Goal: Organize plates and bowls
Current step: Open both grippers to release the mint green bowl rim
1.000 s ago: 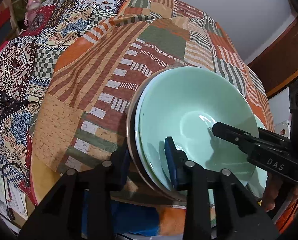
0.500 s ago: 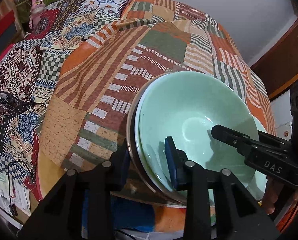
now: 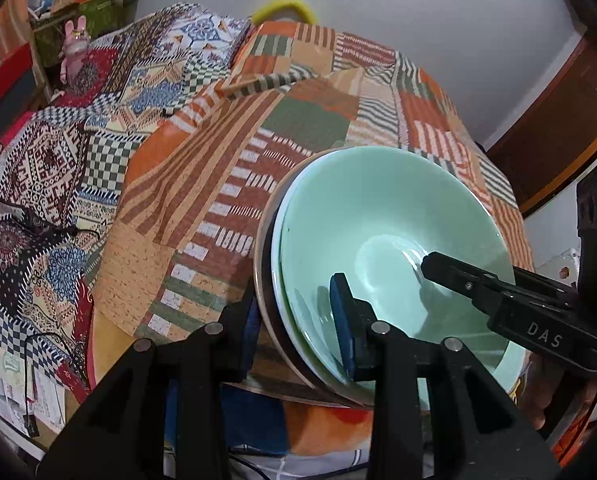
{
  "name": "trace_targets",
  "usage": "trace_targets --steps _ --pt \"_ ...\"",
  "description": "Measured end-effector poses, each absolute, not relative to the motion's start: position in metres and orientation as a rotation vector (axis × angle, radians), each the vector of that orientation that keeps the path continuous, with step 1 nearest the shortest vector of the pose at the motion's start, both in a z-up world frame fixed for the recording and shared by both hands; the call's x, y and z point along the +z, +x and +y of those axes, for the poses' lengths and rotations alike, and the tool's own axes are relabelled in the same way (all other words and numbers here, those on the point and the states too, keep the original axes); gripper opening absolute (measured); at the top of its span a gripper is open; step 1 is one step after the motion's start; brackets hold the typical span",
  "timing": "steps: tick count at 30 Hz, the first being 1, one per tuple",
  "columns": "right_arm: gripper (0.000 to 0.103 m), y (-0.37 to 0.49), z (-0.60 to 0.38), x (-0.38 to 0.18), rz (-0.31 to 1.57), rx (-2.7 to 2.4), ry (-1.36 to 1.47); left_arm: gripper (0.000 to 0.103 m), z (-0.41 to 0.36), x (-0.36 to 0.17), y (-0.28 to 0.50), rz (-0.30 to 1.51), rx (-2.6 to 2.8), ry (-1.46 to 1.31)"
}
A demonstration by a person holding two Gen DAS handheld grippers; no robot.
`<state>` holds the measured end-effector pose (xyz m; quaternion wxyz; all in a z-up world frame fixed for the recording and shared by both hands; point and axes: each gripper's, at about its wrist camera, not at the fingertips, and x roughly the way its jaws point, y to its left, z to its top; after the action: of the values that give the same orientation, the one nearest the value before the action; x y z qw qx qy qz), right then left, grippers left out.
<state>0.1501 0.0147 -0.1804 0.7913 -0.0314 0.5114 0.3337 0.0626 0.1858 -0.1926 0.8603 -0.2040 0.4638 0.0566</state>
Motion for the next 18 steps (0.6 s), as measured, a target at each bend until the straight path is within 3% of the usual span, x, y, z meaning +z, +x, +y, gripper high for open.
trace_targets --steps 18 --pt "0.033 0.136 -0.050 -0.146 1.010 0.648 0.011 0.033 0.123 -0.154 0.062 0.925 0.028 -0.345"
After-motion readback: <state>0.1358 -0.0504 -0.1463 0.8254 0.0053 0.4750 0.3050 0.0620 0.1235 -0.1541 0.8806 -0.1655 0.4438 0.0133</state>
